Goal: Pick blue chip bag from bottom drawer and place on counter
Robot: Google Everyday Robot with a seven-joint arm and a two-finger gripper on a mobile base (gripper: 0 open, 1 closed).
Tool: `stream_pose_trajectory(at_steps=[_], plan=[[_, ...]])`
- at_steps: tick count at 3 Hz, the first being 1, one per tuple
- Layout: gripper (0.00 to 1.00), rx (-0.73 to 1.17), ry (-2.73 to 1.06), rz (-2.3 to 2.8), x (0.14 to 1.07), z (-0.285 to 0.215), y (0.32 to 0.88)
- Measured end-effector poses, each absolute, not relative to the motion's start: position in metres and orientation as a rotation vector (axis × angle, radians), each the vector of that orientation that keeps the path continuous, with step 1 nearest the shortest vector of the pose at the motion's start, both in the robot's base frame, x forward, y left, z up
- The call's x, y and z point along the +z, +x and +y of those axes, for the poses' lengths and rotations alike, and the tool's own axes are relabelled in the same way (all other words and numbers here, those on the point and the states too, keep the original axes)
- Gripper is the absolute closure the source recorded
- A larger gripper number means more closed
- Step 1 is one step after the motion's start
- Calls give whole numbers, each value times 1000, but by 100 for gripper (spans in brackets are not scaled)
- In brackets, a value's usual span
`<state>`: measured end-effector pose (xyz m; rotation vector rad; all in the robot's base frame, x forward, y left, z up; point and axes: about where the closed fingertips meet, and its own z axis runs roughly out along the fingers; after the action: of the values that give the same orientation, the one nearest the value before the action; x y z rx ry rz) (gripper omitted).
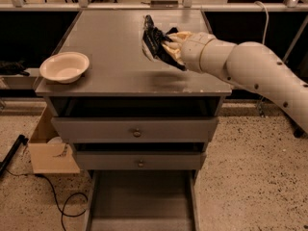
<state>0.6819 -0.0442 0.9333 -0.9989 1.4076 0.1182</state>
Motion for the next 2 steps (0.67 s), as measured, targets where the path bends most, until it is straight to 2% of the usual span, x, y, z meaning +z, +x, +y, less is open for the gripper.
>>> stream_pose_trajectory(at_steps=[1, 2], plan=[[52, 118, -999, 1408, 933, -44, 682], [29, 118, -999, 1408, 933, -44, 682]])
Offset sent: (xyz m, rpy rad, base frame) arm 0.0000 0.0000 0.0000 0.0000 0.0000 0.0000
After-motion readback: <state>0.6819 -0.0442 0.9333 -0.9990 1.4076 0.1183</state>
